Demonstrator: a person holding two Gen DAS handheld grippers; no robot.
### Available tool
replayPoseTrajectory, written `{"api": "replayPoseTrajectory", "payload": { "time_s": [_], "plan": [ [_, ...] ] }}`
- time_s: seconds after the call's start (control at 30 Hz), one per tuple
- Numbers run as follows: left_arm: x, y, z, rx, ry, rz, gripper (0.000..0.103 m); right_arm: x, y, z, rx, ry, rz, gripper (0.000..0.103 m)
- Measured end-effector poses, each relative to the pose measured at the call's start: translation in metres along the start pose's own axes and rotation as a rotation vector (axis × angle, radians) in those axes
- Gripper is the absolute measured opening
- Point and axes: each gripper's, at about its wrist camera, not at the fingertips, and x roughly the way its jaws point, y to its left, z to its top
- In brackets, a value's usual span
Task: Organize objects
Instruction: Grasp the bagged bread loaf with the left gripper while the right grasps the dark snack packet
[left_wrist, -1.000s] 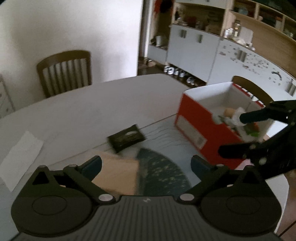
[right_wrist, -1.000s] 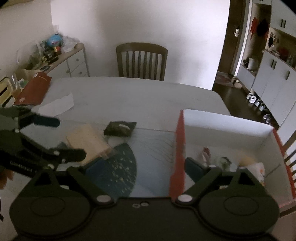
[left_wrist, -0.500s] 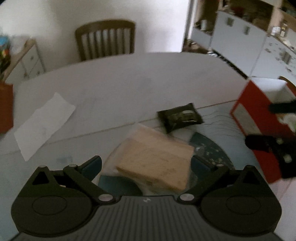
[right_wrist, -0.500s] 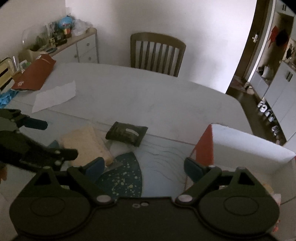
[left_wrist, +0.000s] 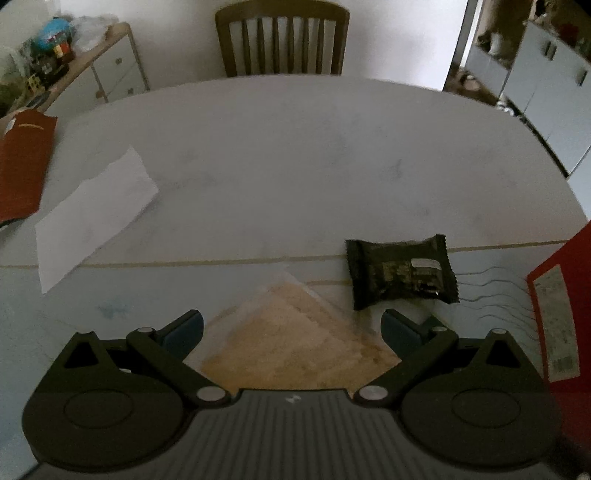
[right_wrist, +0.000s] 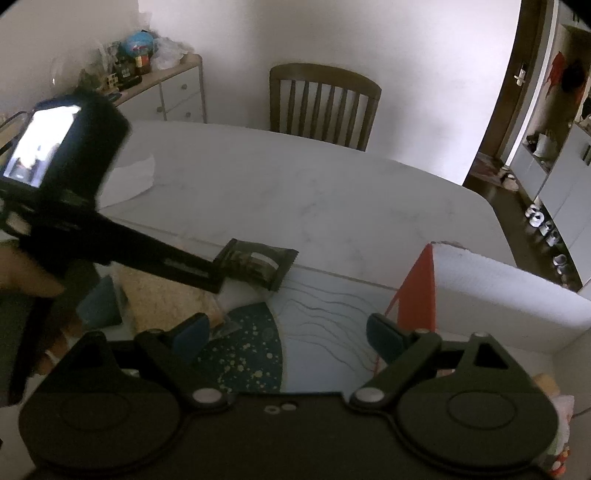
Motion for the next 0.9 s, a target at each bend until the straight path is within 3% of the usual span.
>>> {"api": "replayPoseTrajectory", "payload": {
  "time_s": [0.1,0.2,0.43,0.6,0.8,0.9],
  "plan": [
    [0.009,-0.007,-0.002,0.016,0.017,0.061,0.103,0.0,-0.003,0.0,0.006,-0.004,-0.002,0.092],
    [0.014,-0.006,-0.008,0.032,0.022,0.071,0.103,0.0,-0.004,0.001,0.003,-0.005,-0.003,0.092],
    [0.013,0.018,-0.025,0.161,0.049,-0.023,0.103,0.005,0.003,0.008,-0.043,0.0,0.014,0.092],
    [0.013,0.051,-0.036,0.198,0.075,-0.094,0.103,0.018,0.013,0.015,-0.11,0.019,0.04,0.092],
    [-0.012,0.083,-0.037,0.117,0.052,-0.098,0.103,0.039,0.022,0.031,-0.167,0.044,0.057,0.092],
    [-0.02,0.09,-0.041,0.006,0.1,-0.03,0.103,0.049,0.027,0.043,-0.192,0.039,0.072,0.092]
  ]
}}
